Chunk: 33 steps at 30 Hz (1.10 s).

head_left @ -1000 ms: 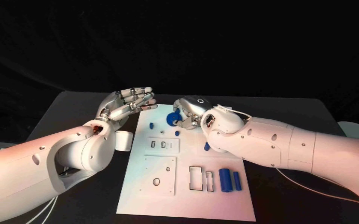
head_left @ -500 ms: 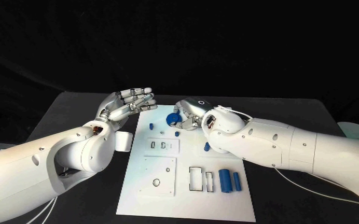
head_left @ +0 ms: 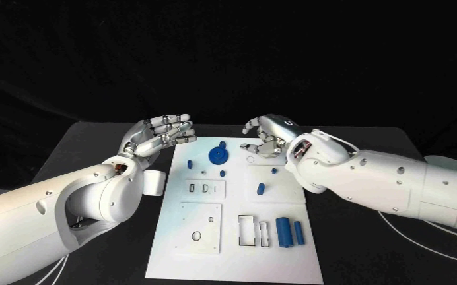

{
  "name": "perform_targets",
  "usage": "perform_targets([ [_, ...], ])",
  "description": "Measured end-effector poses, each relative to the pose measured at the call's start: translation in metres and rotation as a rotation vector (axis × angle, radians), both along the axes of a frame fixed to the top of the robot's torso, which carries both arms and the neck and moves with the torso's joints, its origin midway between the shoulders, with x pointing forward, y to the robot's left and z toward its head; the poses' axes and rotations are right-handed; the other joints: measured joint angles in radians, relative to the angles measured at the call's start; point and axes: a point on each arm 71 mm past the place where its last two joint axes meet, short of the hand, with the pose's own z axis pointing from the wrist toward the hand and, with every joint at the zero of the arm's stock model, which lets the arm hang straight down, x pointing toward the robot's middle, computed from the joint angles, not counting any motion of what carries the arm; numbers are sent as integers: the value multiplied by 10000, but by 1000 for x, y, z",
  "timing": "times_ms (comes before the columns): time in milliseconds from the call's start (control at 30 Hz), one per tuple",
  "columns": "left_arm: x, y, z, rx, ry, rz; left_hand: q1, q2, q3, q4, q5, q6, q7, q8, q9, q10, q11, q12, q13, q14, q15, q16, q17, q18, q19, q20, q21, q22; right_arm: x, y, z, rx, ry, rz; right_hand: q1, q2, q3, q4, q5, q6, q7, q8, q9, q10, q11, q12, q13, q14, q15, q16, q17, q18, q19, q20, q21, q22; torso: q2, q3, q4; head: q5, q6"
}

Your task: Assemble the parts on the task board

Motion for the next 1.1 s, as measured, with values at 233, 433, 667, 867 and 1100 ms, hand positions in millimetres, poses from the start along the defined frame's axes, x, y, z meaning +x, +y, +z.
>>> perform_targets([
  [233, 2, 3, -1, 37, 8, 89, 0, 0, 0, 0, 0, -36, 36, 0, 0, 0, 0, -46, 0, 0, 0, 1, 0, 0, 0, 0, 0, 0, 1, -68, 13, 807, 614, -716, 609, -188, 228, -470, -232, 253, -4, -57, 33, -139, -46, -144, -1, 0, 0, -48, -1, 1, -359, -37, -422, 8, -83, 49, -148, -53, 58],
  [433, 3, 3, -1, 24, 12, 76, 0, 0, 0, 0, 0, -36, 36, 0, 1, 0, 0, -45, 0, 0, 0, 1, 0, -1, 0, 0, 0, 1, -1, -115, 10, 1186, 1199, -1111, 799, -274, 262, -627, -233, 199, 50, -232, 15, -200, -17, -185, -2, 0, 0, -55, -1, 1, -372, -51, -448, 7, -131, 103, -233, -117, 74],
  [667, 4, 3, -2, 11, 10, 70, 0, 0, 0, 0, 0, -36, 36, 0, 1, 0, 0, -45, 0, 0, 0, 2, -1, -1, 0, 0, 0, -8, -4, -136, -5, 1360, 1757, -1157, 959, -193, 400, -765, -169, 200, 50, -272, 15, -200, -17, -185, -2, 0, 0, -56, -2, 1, -372, -50, -448, 7, -168, 153, -259, -188, 41],
  [867, 4, 3, -2, 4, 12, 61, 0, 0, 0, 1, 0, -36, 36, 0, 1, 0, 0, -45, 0, 0, 0, 2, 0, -1, 0, 0, 0, -7, -4, -138, -18, 1413, 2144, -1044, 1058, -178, 535, -901, 81, 289, 33, -272, 15, -199, -17, -185, -3, 0, 0, -56, -3, 0, -372, -50, -448, 6, -170, 168, -260, -205, 1],
  [1100, 4, 3, -2, -2, 14, 55, 0, 0, 0, 0, 0, -36, 36, 0, 2, 0, 0, -45, 0, 0, 0, 2, 0, -1, 0, 0, 0, -7, -1, -132, -28, 1391, 2452, -845, 1129, -182, 619, -984, 119, 357, 35, -282, 26, -199, -17, -185, -3, 0, 0, -56, -3, 1, -371, -50, -448, 5, -174, 142, -240, -197, -62],
])
